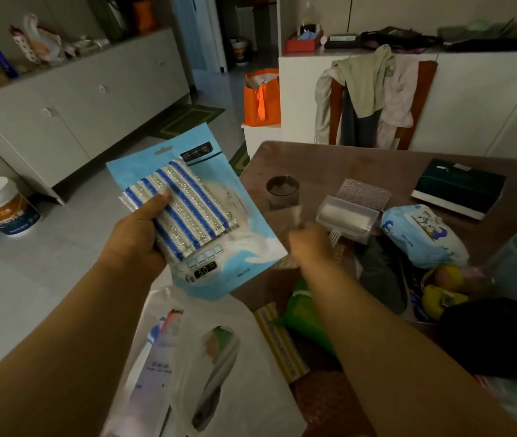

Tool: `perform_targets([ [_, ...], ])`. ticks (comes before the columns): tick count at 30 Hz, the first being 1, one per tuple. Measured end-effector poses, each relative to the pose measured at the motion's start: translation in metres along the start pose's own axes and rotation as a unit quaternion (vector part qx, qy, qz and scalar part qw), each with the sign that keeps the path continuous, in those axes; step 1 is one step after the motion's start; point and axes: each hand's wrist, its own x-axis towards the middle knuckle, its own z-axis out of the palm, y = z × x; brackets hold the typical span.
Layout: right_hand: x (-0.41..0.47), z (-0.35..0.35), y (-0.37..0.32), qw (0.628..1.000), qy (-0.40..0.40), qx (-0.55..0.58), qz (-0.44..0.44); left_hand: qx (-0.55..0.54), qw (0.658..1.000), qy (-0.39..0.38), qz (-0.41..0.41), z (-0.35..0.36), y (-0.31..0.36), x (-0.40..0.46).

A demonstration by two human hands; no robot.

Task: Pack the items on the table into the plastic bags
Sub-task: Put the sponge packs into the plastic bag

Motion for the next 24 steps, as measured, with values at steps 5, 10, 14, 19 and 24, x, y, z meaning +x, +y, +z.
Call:
perform_targets([
  [5,-0.018,-0.09,-0.043,0.941,0.049,0.334,-0.038,0.034,0.999,0.006,-0.013,0.016,-0.013,-0.002],
  [10,-0.038,-0.07,-0.06,0.959,-0.177,0.18,-0.131,0.045,0.997,-0.012,-0.06,0.054,-0.036,-0.012],
  [14,-0.042,-0.054,-0.05,0.975,-0.138,0.025,-0.17,0.018,0.985,-0.144,-0.088,0.067,-0.04,-0.027],
  [19,-0.025,-0.055,-0.047,0.978,-0.085,0.016,-0.188,0.064,0.995,-0.061,-0.055,0.06,-0.045,-0.02],
  [24,0.031,-0.051,-0.003,0.968,-0.069,-0.196,-0.142,0.039,0.998,-0.037,-0.045,0.039,-0.039,-0.004],
])
